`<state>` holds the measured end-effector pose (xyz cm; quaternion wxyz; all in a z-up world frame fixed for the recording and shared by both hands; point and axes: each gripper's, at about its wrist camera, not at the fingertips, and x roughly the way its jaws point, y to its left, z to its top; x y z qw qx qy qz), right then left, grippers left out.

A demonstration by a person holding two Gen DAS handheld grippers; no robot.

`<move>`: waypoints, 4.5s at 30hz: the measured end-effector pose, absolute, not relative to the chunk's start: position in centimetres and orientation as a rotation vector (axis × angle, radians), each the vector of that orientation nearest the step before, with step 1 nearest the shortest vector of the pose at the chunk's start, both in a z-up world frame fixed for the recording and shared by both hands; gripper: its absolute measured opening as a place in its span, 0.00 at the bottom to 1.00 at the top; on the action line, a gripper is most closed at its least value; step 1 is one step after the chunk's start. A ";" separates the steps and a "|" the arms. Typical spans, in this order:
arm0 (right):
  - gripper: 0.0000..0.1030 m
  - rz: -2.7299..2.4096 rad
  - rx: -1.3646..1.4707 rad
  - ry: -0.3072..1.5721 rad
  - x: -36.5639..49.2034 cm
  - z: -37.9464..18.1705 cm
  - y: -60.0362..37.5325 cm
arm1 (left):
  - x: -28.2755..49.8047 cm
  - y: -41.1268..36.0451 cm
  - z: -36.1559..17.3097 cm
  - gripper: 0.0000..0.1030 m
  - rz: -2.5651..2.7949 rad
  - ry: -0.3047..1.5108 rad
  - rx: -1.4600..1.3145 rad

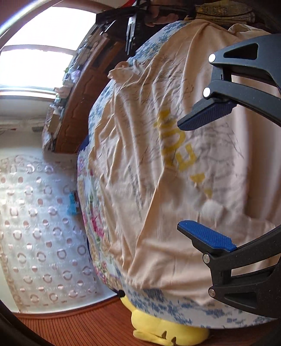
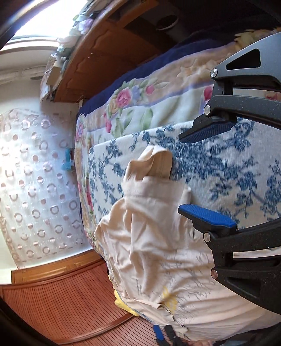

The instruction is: Fold small clothes

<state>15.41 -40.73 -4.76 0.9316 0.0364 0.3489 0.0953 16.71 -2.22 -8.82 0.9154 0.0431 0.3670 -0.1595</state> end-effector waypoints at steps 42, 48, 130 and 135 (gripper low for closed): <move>0.03 0.619 0.021 0.557 19.8 3.4 -29.2 | 16.9 -5.5 -9.5 0.86 -0.381 0.758 0.110; 0.10 0.691 -0.005 0.565 19.9 3.2 -26.6 | 16.6 -3.0 -7.3 0.86 -0.375 0.695 0.054; 0.02 0.283 -0.098 0.607 9.2 -3.6 -28.9 | 21.4 -3.9 -8.7 0.04 -0.516 0.852 0.101; 0.03 0.253 -0.146 0.652 7.7 -3.6 -28.9 | 21.3 -4.0 -8.3 0.25 -0.536 0.845 0.099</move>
